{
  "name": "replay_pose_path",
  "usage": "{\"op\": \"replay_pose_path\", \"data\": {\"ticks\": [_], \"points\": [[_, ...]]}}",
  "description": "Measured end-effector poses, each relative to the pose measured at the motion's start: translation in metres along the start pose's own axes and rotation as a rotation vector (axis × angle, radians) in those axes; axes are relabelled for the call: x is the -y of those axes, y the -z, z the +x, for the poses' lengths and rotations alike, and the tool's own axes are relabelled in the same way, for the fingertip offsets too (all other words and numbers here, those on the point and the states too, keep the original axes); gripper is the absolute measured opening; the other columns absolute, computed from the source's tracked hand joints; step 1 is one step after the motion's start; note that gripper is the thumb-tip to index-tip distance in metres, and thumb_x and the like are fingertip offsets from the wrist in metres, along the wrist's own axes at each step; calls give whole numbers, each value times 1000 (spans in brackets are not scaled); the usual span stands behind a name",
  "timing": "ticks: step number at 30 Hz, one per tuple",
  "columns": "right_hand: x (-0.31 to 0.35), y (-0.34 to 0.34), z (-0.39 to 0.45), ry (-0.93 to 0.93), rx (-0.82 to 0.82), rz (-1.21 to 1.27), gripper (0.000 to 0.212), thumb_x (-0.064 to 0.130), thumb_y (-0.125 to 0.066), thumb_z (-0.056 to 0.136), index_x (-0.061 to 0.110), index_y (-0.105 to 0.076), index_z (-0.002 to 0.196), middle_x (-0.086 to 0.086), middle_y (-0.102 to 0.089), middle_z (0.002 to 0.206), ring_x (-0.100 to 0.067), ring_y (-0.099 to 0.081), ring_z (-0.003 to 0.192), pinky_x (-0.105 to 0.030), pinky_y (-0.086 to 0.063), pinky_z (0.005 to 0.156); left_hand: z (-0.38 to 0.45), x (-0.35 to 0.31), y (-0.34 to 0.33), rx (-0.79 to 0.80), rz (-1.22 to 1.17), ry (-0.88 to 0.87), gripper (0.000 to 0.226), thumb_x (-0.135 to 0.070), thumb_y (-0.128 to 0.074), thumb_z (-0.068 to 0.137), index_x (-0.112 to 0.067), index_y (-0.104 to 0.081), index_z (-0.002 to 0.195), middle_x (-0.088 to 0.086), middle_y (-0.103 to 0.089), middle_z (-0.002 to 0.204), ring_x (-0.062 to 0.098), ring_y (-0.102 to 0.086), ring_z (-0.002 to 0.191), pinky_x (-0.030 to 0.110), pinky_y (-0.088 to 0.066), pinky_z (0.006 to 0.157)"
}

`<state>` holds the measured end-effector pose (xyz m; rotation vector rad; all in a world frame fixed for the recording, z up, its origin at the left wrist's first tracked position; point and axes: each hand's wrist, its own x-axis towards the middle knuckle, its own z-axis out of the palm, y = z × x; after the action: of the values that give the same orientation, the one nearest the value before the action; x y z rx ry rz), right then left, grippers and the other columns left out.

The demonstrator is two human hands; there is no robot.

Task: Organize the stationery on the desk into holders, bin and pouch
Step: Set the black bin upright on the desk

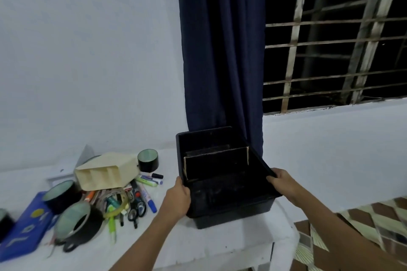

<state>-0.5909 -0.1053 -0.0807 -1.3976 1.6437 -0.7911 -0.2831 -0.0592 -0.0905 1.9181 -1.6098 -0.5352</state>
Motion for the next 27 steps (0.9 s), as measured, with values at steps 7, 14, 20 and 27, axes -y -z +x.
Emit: {"op": "replay_pose_path", "data": {"ticks": [7,14,20,27], "points": [[3,-20,25,49,-70,18,28,11,-42,96,6,-56,120,-13,-64,105,-27,-61,95,-33,-50,79,31,0,2,-29,152,2,23,-7,-32,95,0,-44,113,27,-64,102,41,-61,95,37,-40,70],[16,-38,48,57,-141,-25,32,13,-44,96,4,-53,126,-16,-62,113,-32,-58,103,-35,-47,86,63,3,8,-8,199,22,25,-6,-33,94,2,-44,114,28,-63,104,42,-60,94,43,-46,77],[17,-43,56,85,-220,-123,31,10,-46,94,2,-54,123,-18,-63,110,-34,-59,99,-30,-44,81,78,8,6,-1,228,6,22,-6,-33,95,3,-43,113,30,-62,103,43,-60,94,42,-45,74],[41,-52,48,452,-323,-655,48,14,-51,89,7,-45,137,-13,-55,129,-32,-53,112,-41,-48,96,84,18,34,54,282,-12,35,-21,-39,97,-1,-47,124,24,-60,118,38,-57,107,37,-45,83]]}}
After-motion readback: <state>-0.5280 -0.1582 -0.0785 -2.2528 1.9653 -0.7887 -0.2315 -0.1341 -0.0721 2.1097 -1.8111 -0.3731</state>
